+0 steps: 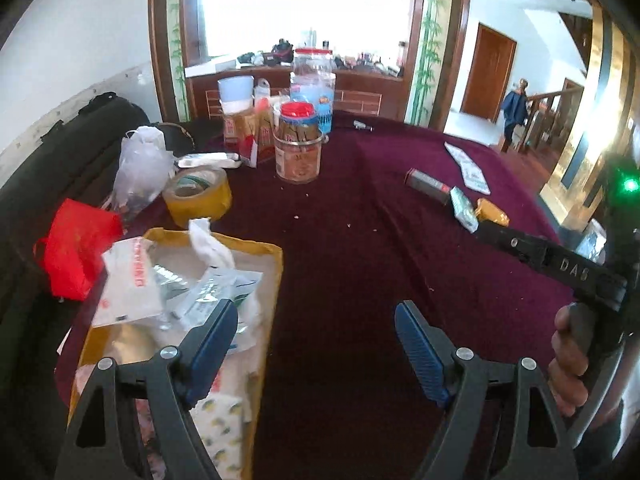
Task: Organize soft objects
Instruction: 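Move both open tools back over the table toward the remaining packets, then grasp the orange foil packet with right tool while left grasps the cartoon tissue pack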
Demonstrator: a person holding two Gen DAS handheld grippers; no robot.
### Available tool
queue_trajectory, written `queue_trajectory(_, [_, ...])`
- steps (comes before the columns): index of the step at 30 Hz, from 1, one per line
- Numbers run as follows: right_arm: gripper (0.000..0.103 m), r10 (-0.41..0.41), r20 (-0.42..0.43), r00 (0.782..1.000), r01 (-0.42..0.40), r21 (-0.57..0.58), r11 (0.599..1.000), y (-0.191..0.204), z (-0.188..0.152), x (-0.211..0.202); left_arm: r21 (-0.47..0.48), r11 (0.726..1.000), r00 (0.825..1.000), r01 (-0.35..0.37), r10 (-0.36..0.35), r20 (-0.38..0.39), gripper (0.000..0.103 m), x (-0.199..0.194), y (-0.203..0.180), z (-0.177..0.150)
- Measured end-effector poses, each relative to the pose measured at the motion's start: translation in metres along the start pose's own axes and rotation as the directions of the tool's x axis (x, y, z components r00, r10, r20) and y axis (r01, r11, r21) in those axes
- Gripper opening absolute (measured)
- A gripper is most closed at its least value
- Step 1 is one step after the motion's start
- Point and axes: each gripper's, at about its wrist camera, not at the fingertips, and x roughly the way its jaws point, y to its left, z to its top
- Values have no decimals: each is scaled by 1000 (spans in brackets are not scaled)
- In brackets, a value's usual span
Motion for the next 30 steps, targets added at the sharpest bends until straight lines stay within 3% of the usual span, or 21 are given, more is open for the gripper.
queue_trajectory(10, [80,-75,-33,997,79,184,980,-80,61,42,44,999,999,1,2,-53,84,38,-35,20])
queue_trajectory(14, [80,-179,-16,984,177,260,949,-127,82,52,58,998,995,37,-32,-91,84,58,-56,33])
queue_trajectory(19, [80,-276,-33,961,266,386,883,-191,83,62,86,990,984,111,-97,-150,84,101,-98,58])
queue_trajectory(23, [80,-291,-55,955,284,448,848,-223,74,69,56,981,960,188,-171,-220,84,143,-132,85])
queue_trajectory(26, [80,-291,-81,953,296,451,842,-231,71,78,54,975,949,214,-195,-249,84,170,-156,102])
queue_trajectory(30, [80,-254,-128,959,284,433,855,-227,68,98,63,978,955,201,-181,-237,84,185,-170,116])
